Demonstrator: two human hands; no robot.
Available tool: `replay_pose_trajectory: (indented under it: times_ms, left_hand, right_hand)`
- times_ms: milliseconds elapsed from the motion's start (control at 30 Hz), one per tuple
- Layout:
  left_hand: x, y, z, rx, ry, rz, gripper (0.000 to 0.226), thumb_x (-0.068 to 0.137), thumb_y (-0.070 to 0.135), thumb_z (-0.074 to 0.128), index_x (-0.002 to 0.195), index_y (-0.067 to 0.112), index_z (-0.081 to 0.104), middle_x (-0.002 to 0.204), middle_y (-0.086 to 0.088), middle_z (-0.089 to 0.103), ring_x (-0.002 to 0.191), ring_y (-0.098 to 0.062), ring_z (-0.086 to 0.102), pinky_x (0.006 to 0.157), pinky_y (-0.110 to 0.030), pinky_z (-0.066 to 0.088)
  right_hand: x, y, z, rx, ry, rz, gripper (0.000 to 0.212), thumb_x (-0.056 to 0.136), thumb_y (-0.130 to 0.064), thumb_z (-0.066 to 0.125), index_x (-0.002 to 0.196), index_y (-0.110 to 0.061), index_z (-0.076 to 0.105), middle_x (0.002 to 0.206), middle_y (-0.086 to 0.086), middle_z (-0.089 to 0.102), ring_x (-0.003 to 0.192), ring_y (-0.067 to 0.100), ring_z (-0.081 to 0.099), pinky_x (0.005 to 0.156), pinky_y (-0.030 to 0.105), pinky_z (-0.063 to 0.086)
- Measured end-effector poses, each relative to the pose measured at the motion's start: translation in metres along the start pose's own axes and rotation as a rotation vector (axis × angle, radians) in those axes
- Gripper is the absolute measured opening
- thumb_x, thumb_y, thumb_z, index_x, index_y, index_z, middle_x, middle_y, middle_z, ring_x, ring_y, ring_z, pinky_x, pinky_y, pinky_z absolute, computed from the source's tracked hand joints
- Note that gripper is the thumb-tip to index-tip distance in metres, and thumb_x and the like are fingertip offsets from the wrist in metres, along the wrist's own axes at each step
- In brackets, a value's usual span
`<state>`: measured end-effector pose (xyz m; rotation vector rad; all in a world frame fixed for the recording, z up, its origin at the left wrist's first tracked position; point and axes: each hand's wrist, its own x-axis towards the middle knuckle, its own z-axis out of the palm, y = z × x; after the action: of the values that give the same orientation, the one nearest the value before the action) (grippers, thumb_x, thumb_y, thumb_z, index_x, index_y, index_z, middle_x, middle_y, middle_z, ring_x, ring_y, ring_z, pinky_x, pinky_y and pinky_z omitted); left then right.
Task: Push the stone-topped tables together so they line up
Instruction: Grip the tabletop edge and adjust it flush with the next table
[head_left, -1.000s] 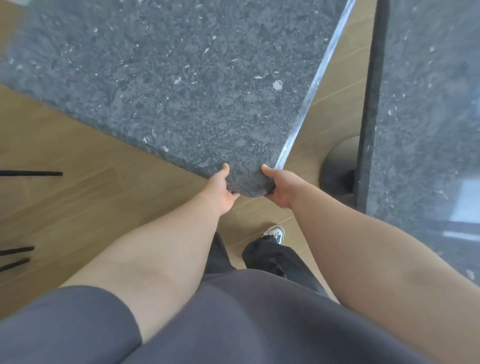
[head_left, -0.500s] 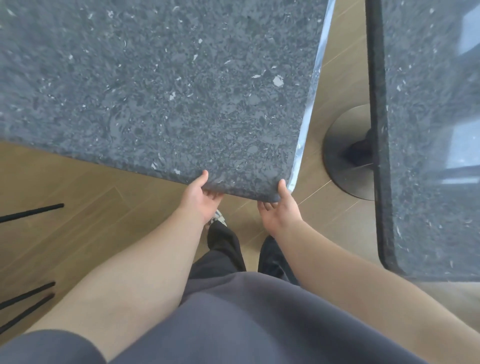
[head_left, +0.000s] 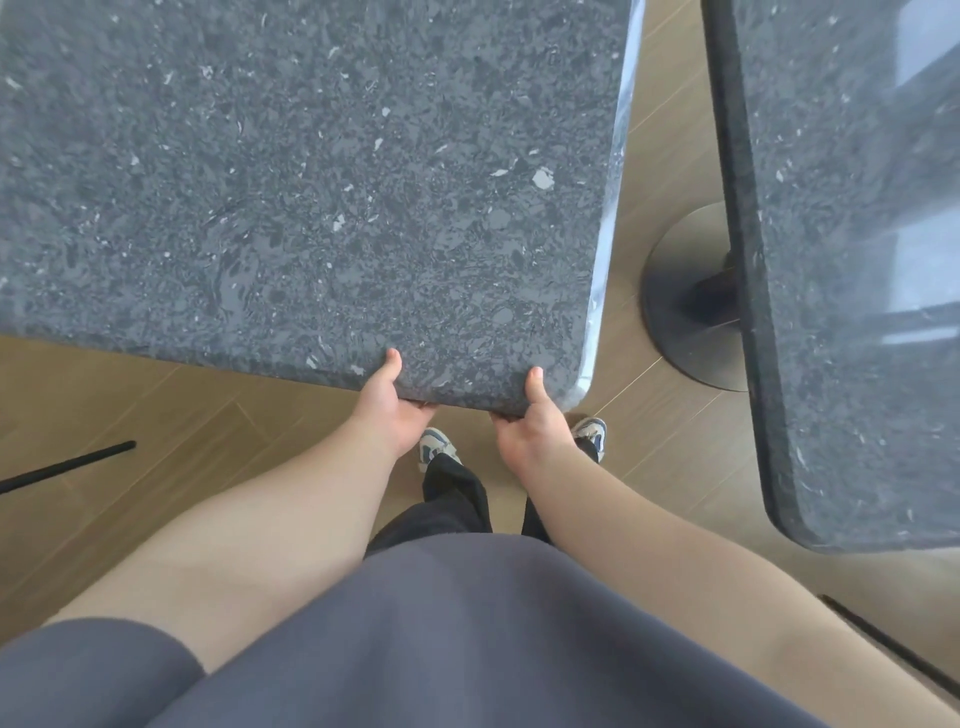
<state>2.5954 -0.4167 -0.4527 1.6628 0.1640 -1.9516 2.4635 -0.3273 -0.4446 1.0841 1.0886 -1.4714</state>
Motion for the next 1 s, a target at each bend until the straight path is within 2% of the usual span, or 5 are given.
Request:
replay_pose_trajectory:
  times_ms: [133,367,567,767,1000]
  left_hand:
    - [-0.003,-0.003,0.011,-0.002,0.080,0.038,0.034,0.097,0.032,0.063,0.124,0.013,0.057,0.125,-0.016,0.065,0.112,-0.040,0.064,0.100,-0.062,0.048]
    - [-0.007,-0.011,0.027,-0.001,0.203,0.071,0.036,0.096,0.033,0.062,0.126,0.014,0.058,0.123,-0.016,0.067,0.108,-0.040,0.067,0.094,-0.062,0.051]
    - [-0.010,-0.041,0.063,-0.026,0.218,0.064,0.037,0.096,0.036,0.061,0.125,0.013,0.058,0.124,-0.016,0.066,0.110,-0.041,0.065,0.097,-0.062,0.049]
    - [-0.010,-0.080,0.114,-0.054,0.210,0.088,0.033,0.097,0.039,0.061,0.117,0.013,0.059,0.120,-0.013,0.067,0.108,-0.038,0.066,0.099,-0.058,0.050]
    - [-0.004,-0.102,0.141,-0.128,0.154,0.067,0.032,0.096,0.038,0.063,0.114,0.011,0.058,0.118,-0.014,0.066,0.106,-0.038,0.067,0.096,-0.060,0.052]
  right_hand:
    - [0.001,-0.011,0.001,-0.001,0.001,0.082,0.049,0.083,-0.014,0.079,0.123,-0.010,0.050,0.111,0.015,0.065,0.099,0.035,0.065,0.101,0.055,0.050]
    - [-0.003,-0.034,0.000,-0.058,-0.005,0.218,0.067,0.076,-0.010,0.084,0.134,-0.007,0.050,0.121,0.019,0.067,0.107,0.039,0.067,0.100,0.057,0.051]
    - [0.002,-0.089,0.003,-0.137,-0.033,0.182,0.051,0.086,-0.008,0.075,0.130,-0.007,0.050,0.110,0.016,0.066,0.097,0.033,0.065,0.097,0.051,0.052]
    - [0.006,-0.151,0.012,-0.277,-0.018,0.128,0.056,0.082,-0.014,0.080,0.131,-0.009,0.053,0.120,0.012,0.068,0.104,0.031,0.066,0.086,0.048,0.056]
    - [0.015,-0.192,0.015,-0.356,-0.039,0.081,0.050,0.085,-0.016,0.078,0.126,-0.009,0.049,0.114,0.009,0.063,0.105,0.030,0.061,0.090,0.043,0.051]
